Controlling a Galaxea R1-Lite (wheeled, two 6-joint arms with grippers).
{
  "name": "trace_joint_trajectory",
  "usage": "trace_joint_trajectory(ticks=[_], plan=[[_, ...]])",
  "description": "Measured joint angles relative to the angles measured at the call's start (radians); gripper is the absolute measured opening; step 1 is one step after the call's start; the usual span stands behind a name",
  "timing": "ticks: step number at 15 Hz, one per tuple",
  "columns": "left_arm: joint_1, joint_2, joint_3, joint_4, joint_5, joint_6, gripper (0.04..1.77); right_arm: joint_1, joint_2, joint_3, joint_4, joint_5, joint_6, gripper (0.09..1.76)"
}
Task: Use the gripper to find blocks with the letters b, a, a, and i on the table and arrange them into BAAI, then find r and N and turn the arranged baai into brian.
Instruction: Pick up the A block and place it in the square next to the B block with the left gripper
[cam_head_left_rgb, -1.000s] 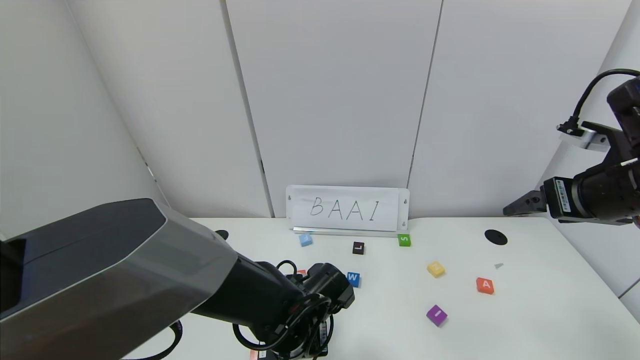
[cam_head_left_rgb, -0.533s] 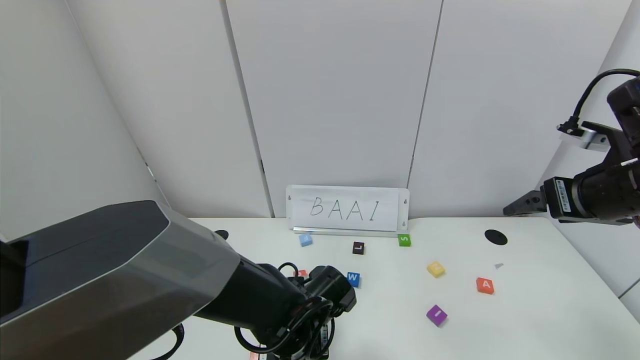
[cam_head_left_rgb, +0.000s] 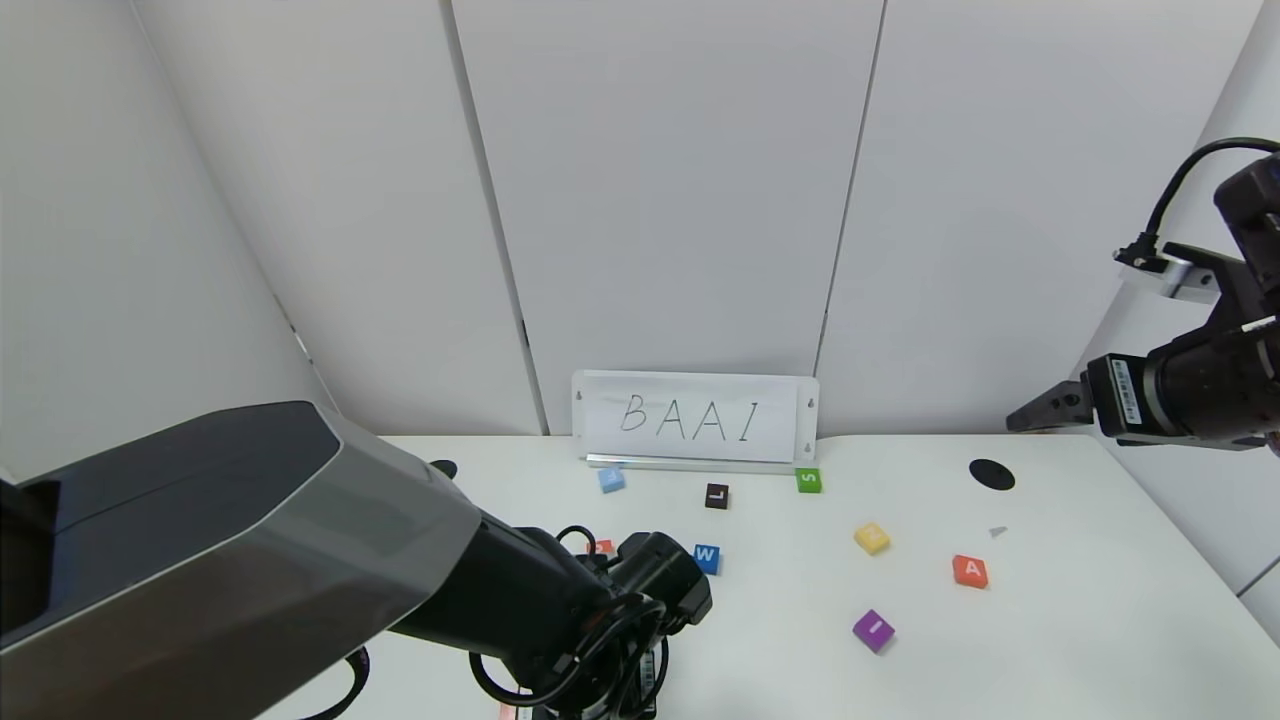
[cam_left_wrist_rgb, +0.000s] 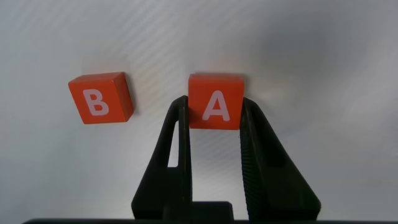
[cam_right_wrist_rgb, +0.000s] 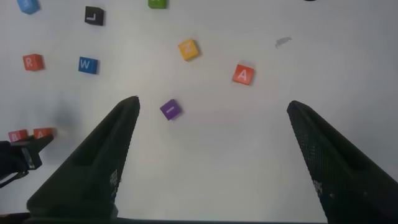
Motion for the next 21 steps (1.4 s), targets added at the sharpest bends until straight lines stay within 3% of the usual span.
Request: trace_joint_trajectory(ticks=[21], plan=[[-0.022, 0.003, -0.027, 0.005, 0.002, -0.006, 0.51, 0.0, 0.0, 0.0, 0.0, 0.0, 0.0, 1.71]])
